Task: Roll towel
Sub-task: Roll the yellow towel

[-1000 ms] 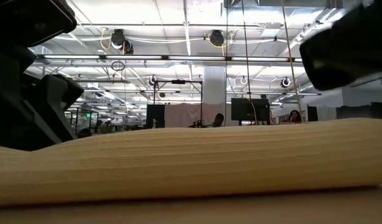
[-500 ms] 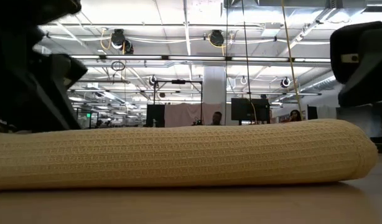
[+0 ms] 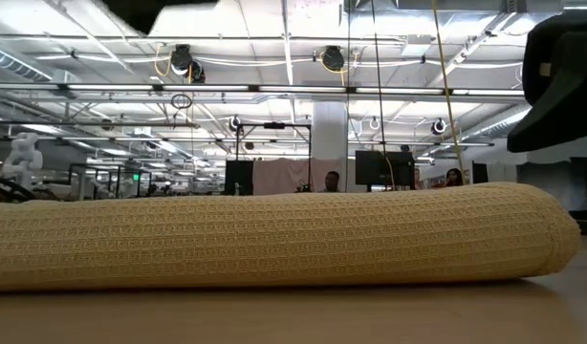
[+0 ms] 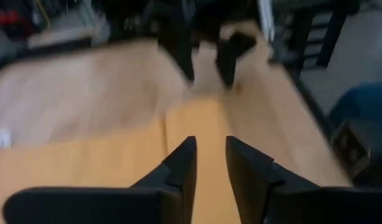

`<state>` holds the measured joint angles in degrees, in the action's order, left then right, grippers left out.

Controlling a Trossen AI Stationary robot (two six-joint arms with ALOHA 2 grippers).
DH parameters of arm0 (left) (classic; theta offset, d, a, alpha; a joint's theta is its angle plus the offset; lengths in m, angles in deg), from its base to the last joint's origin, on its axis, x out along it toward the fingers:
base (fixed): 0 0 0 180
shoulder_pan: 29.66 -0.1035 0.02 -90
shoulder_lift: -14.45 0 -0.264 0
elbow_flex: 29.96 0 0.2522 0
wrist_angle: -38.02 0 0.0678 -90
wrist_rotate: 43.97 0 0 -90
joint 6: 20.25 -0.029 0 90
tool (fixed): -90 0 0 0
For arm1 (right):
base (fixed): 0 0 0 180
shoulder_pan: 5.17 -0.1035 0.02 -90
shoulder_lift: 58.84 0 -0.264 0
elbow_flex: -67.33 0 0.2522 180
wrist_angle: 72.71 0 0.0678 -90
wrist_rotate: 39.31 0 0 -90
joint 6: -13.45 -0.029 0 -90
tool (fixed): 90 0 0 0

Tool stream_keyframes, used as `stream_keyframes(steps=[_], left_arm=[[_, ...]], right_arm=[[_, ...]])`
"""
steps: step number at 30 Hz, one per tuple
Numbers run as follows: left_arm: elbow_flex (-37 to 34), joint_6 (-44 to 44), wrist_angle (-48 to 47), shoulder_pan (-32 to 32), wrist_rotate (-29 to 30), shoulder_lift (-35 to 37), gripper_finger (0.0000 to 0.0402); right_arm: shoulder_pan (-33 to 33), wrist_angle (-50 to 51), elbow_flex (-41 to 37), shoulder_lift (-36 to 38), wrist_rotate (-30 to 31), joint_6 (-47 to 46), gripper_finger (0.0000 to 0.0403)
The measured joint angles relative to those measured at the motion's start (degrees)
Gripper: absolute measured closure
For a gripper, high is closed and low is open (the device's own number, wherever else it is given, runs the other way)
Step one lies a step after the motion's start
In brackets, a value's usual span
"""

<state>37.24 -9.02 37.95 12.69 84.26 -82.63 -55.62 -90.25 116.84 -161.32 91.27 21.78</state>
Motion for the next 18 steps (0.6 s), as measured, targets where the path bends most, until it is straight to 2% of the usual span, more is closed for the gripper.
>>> stream_keyframes(steps=[3, 10, 14, 18], left_arm=[[1.5, -4.2, 4.5, -1.3, 0.2, -2.4, 0.0280], [4.7, -4.5, 5.3, -2.6, 0.9, -7.9, 0.0200], [6.9, -3.7, 6.4, -3.0, -4.7, -11.1, 0.0180], [8.6, -2.5, 13.1, -4.8, -8.9, -16.1, 0.0178]], right_arm=[[0.8, -0.4, 0.0, -0.4, -0.4, 0.0, 0.0090], [3.0, -3.5, 0.9, -4.6, -4.8, 4.8, 0.0060], [2.8, -4.5, 1.1, -4.8, -2.3, 7.2, 0.0043], [2.9, -4.3, 1.2, -4.8, -1.9, 9.4, 0.0037]])
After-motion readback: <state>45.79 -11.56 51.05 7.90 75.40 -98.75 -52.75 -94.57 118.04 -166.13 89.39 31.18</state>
